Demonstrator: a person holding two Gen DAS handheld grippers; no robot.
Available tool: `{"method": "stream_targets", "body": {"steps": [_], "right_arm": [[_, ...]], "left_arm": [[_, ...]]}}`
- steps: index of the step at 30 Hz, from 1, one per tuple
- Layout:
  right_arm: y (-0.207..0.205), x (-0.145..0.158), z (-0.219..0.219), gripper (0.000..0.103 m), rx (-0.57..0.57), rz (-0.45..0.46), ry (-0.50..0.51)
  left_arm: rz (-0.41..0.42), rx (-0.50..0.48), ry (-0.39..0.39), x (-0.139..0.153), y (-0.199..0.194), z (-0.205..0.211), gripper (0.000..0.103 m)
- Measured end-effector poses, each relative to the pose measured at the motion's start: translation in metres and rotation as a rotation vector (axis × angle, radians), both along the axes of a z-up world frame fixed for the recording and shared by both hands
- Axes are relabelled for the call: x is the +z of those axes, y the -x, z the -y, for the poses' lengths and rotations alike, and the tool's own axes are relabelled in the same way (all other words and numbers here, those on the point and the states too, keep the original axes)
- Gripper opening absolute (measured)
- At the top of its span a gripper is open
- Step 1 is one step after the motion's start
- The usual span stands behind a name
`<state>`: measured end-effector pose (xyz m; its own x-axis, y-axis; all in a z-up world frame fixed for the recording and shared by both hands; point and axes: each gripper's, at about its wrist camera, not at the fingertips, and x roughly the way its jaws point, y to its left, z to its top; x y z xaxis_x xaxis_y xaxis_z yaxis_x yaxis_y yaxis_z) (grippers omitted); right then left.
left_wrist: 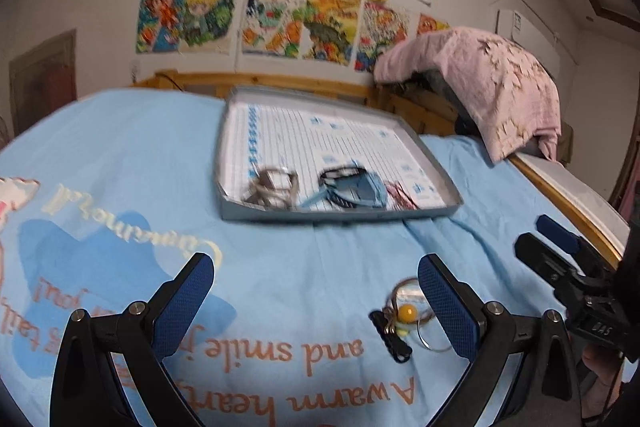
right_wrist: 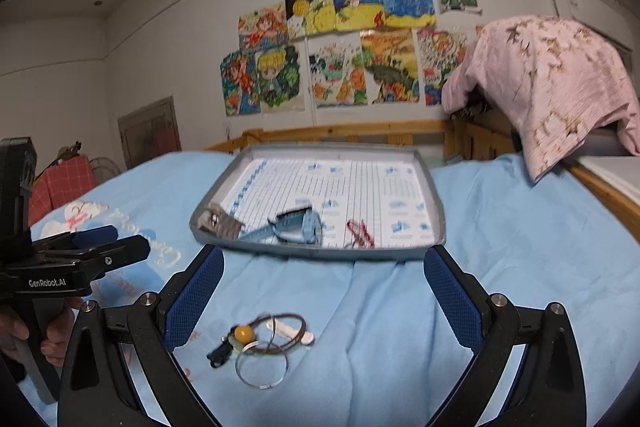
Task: Organize jewelry
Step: 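Withdraw both tools and move them down to the remaining jewelry, then grasp the thin silver ring with the right tool while the left tool grasps a black beaded hair tie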
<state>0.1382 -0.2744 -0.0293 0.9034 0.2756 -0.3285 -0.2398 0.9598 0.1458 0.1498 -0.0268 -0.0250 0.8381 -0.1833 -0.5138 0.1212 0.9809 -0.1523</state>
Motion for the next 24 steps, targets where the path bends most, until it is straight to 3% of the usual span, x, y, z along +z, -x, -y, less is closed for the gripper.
{"method": "stream_targets", "body": {"steps": [1, 4, 8, 20, 24], "right_arm": [[-0.002, -0.004, -0.001, 0.095, 0.009, -0.015, 0.004], [-0.007, -0.016, -0.005, 0.073, 0.043, -0.066, 0.019], [-0.012, -0.031, -0.006, 0.060, 0.101, -0.134, 0.023], [-0.016, -0.061, -0.013, 0.035, 0.246, -0.261, 0.052], [-0.021, -0.066, -0.018, 0.030, 0.281, -0.293, 0.062]], "left_arm": [[-0.015, -0.015, 0.004, -0.004, -0.001, 0.001, 0.103], [-0.049, -0.061, 0.025, -0.015, -0.003, 0.002, 0.101], [-0.076, -0.128, 0.040, -0.026, -0.001, 0.005, 0.085], [-0.170, -0.374, 0.044, -0.051, 0.004, 0.032, 0.039], [-0.239, -0.413, 0.055, -0.060, -0.006, 0.038, 0.038]]}}
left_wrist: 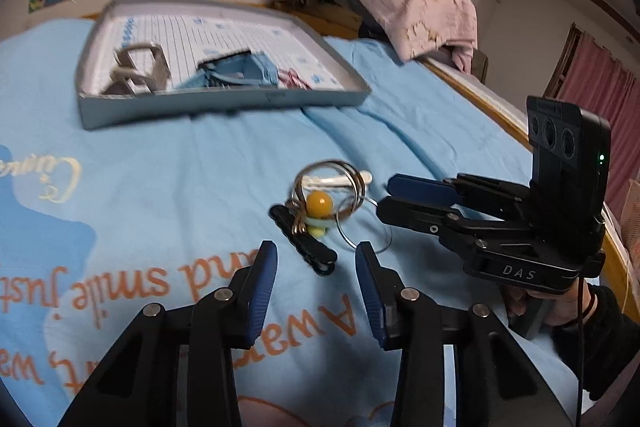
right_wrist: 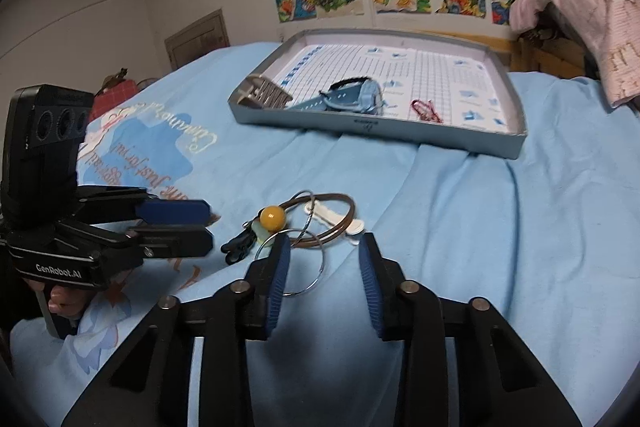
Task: Organize jewelry
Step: 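Grasp the thin silver ring with the right tool while the left tool grasps a black beaded hair tie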
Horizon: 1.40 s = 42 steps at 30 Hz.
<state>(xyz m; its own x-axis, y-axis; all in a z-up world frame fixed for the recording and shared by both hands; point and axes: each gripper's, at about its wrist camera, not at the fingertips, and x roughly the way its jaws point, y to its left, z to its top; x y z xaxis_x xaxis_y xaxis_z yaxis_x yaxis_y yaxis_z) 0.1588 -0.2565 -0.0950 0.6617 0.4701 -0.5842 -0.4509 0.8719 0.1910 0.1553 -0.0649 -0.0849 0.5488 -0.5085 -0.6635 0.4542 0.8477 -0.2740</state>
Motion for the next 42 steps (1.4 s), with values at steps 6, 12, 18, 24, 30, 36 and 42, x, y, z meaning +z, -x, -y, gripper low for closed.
{"method": "stream_targets", "body": {"steps": [6, 12, 18, 24, 30, 36, 42], "right_arm": [[-0.008, -0.006, -0.003, 0.030, 0.012, -0.052, 0.025], [-0.015, -0.012, -0.007, 0.026, 0.015, -0.095, 0.066], [-0.016, -0.014, -0.012, 0.026, 0.039, -0.117, 0.083], [-0.015, -0.016, -0.024, 0.015, 0.073, -0.137, 0.133], [-0.002, -0.011, -0.024, 0.003, 0.033, -0.091, 0.157], [0.016, 0.015, -0.017, 0.002, -0.019, 0.047, 0.157], [0.024, 0.031, -0.008, 0.002, -0.053, 0.087, 0.140]], "left_arm": [[-0.104, 0.009, -0.013, -0.012, -0.018, 0.004, 0.038], [-0.147, 0.033, -0.061, -0.021, -0.031, 0.010, 0.026], [-0.164, 0.065, -0.064, -0.027, -0.033, 0.007, 0.015], [-0.143, 0.074, -0.039, -0.026, -0.024, 0.000, 0.015], [-0.112, 0.099, -0.018, -0.017, -0.015, -0.007, 0.015], [-0.085, 0.132, 0.004, -0.005, -0.007, -0.019, 0.014], [-0.054, 0.144, 0.045, 0.004, -0.003, -0.028, 0.014]]}}
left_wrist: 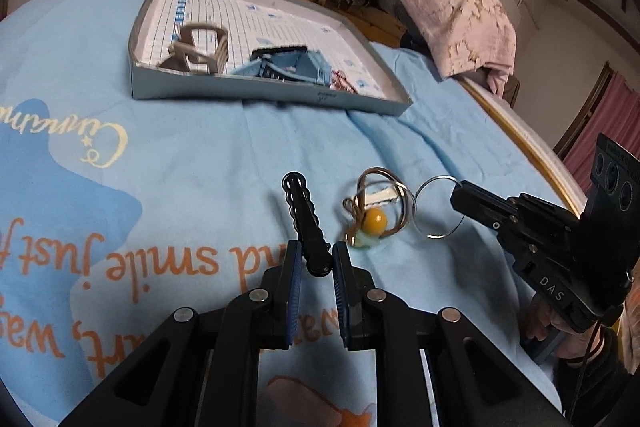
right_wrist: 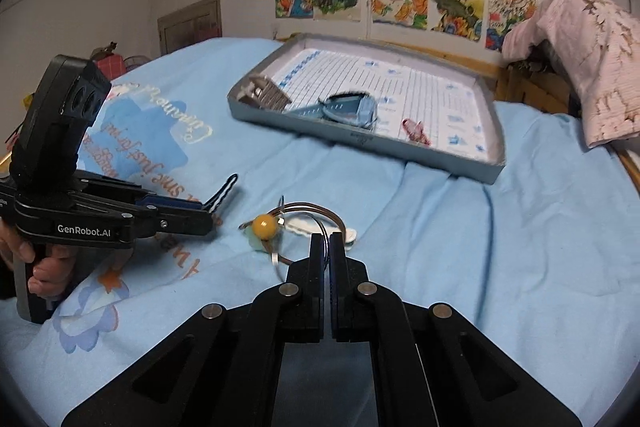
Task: Organize jewelry
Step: 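Grasp the thin silver ring with the right tool while the left tool grasps a black beaded hair tie, then carry the silver ring with the right tool while the left tool carries the hair tie over the tray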
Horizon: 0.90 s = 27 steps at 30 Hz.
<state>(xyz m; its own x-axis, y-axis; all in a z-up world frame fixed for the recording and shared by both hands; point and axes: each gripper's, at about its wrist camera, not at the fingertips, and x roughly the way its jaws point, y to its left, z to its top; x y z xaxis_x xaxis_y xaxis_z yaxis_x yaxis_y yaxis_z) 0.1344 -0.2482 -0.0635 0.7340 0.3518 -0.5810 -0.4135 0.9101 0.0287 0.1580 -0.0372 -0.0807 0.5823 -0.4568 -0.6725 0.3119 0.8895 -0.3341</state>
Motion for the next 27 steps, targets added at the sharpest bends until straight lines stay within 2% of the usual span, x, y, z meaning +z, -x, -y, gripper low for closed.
{"method": "stream_targets", "body": {"steps": [6, 12, 22, 27], "right_arm": [[0.001, 0.021, 0.005, 0.002, -0.026, 0.074, -0.031], [-0.004, 0.040, 0.004, 0.002, -0.029, 0.120, -0.040], [-0.002, 0.035, -0.003, 0.002, -0.013, 0.108, -0.029], [0.000, 0.053, 0.000, 0.002, -0.018, 0.153, -0.029]], "left_arm": [[0.039, -0.008, 0.001, 0.009, 0.003, 0.005, 0.015], [0.043, -0.007, 0.010, 0.011, 0.002, 0.003, 0.014], [0.044, -0.008, 0.020, 0.009, 0.004, 0.002, 0.015], [0.051, -0.008, 0.021, 0.012, 0.006, 0.002, 0.014]]}}
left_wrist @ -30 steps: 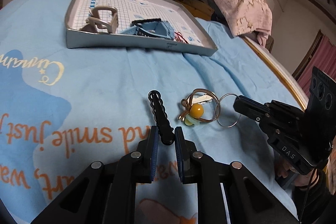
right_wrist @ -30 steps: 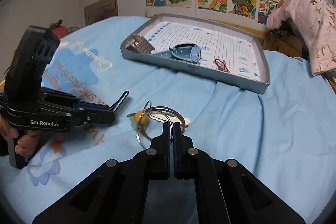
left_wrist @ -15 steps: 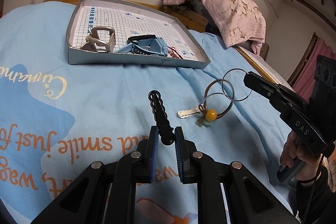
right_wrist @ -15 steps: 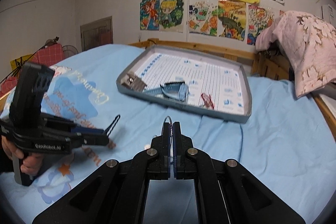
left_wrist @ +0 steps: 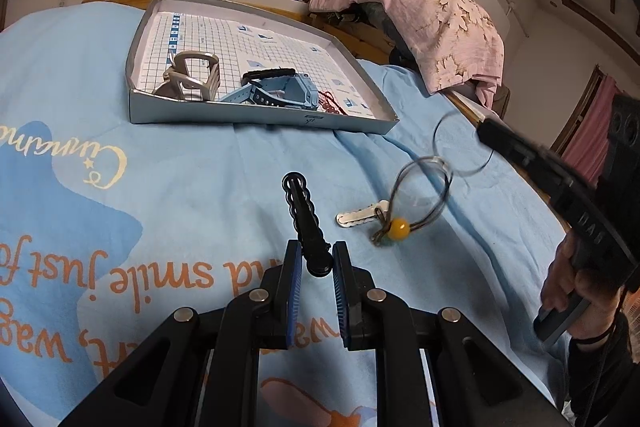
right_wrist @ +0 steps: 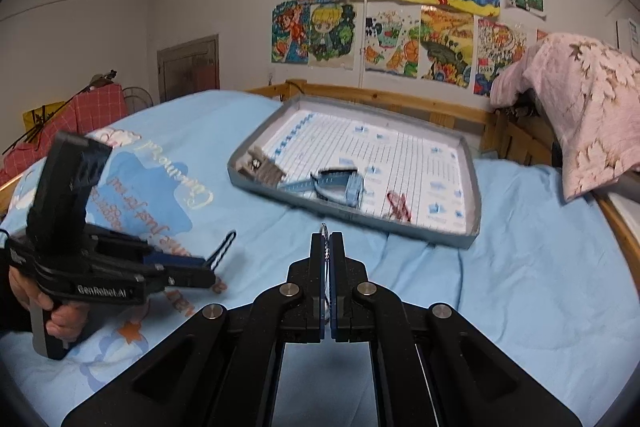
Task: Organize jewelry
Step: 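Carry the silver ring with the right tool while the left tool carries the hair tie over the tray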
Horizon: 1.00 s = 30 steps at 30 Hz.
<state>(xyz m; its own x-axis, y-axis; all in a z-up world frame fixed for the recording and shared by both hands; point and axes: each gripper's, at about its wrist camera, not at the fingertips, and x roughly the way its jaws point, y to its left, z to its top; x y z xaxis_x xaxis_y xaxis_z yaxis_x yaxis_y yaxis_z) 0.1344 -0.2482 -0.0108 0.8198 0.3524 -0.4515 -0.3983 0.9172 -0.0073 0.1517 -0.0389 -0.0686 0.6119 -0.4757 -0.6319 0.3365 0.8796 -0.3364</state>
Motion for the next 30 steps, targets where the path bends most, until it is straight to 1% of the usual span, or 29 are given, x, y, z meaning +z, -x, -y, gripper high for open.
{"method": "stream_targets", "body": {"steps": [5, 9, 12, 17, 19, 22, 27, 30], "right_arm": [[0.001, 0.023, -0.003, 0.002, 0.006, 0.053, 0.017], [-0.005, 0.033, -0.009, 0.002, 0.018, 0.069, 0.048], [-0.015, 0.037, -0.013, 0.002, 0.018, 0.072, 0.061], [-0.057, 0.046, -0.011, 0.002, -0.021, 0.092, 0.035], [-0.079, 0.043, -0.011, 0.002, -0.048, 0.091, 0.037], [-0.110, 0.034, -0.009, 0.002, -0.093, 0.070, 0.028], [-0.158, 0.003, -0.003, 0.002, -0.140, 0.004, 0.003], [-0.175, -0.014, -0.003, 0.002, -0.143, -0.039, -0.005]], "left_arm": [[0.015, 0.002, 0.005, 0.007, -0.001, -0.002, 0.014], [0.047, 0.000, -0.012, 0.024, -0.014, -0.001, 0.014], [0.085, 0.006, -0.037, 0.041, -0.035, 0.001, 0.015], [0.108, 0.034, -0.062, 0.063, -0.087, 0.004, 0.015], [0.114, 0.043, -0.086, 0.067, -0.106, 0.008, 0.015], [0.090, 0.054, -0.127, 0.064, -0.137, 0.017, 0.015], [0.043, 0.070, -0.152, 0.048, -0.166, 0.025, 0.015], [0.019, 0.068, -0.177, 0.039, -0.178, 0.032, 0.015]]}}
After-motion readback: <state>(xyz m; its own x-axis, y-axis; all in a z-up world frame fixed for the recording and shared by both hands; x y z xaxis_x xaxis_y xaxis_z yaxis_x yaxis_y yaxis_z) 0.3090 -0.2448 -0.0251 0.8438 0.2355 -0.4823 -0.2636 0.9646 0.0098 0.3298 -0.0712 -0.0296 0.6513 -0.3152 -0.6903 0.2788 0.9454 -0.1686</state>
